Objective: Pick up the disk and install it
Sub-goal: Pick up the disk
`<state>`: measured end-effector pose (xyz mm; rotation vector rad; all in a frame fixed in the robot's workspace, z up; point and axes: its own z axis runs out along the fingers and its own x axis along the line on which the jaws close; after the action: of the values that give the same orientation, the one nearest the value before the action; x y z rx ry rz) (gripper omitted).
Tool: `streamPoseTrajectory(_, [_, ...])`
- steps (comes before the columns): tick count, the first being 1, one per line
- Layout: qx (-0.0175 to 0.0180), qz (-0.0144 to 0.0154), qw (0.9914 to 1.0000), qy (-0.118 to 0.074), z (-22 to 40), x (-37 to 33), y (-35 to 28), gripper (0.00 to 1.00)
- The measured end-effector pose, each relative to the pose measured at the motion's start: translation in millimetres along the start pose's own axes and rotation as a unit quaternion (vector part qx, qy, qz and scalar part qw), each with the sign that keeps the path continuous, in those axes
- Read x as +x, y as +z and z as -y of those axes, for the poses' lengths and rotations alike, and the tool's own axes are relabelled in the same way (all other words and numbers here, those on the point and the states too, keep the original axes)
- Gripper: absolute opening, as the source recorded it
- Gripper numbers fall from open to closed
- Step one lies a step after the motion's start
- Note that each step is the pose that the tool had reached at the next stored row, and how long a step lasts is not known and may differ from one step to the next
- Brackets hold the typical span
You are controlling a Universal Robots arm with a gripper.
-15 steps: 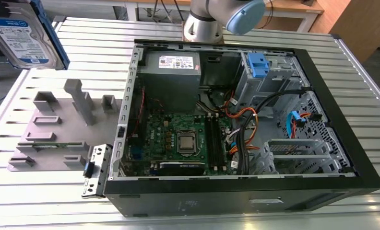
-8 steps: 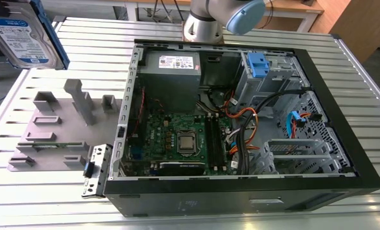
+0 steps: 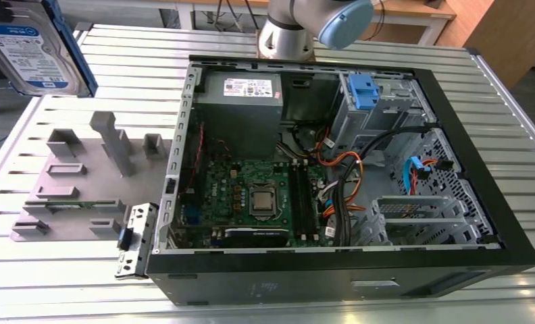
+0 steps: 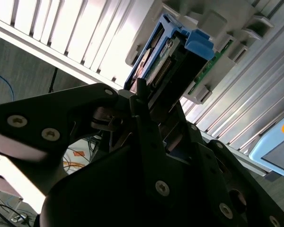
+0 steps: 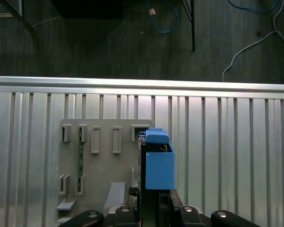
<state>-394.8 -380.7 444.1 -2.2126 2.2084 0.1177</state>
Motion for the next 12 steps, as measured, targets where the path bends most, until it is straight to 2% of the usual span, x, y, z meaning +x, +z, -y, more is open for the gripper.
streamPoseTrajectory(12, [0.0000, 0.0004, 1.00000, 0.000, -0.3, -0.3, -5.1, 0.35])
